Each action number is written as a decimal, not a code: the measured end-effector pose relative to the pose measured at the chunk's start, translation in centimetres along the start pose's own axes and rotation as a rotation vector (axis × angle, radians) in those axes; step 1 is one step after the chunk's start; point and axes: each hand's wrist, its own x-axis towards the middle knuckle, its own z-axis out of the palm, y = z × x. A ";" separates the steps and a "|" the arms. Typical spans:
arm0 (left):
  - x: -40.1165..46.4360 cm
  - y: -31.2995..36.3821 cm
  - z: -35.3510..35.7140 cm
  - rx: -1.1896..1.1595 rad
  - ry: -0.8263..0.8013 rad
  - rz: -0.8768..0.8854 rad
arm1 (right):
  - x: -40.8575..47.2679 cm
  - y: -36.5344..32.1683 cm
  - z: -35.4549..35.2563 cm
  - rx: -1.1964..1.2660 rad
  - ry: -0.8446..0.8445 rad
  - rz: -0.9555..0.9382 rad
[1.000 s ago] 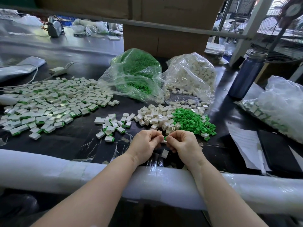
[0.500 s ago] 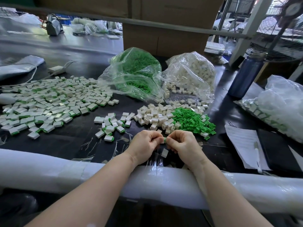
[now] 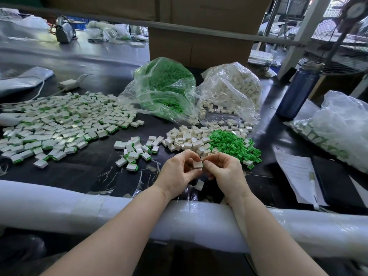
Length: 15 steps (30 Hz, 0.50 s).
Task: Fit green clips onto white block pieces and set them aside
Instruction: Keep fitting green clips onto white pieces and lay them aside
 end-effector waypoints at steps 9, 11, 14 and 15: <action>0.1 0.3 -0.3 -0.068 0.032 -0.076 | -0.1 -0.3 0.1 -0.059 -0.018 0.001; 0.0 0.5 -0.3 -0.093 0.018 -0.083 | -0.1 -0.3 0.3 -0.071 -0.012 0.020; 0.0 0.6 -0.4 -0.049 0.024 -0.090 | -0.2 -0.4 0.4 -0.102 -0.040 0.027; 0.0 0.6 -0.4 -0.021 0.020 -0.092 | -0.3 -0.4 0.3 -0.117 -0.054 0.024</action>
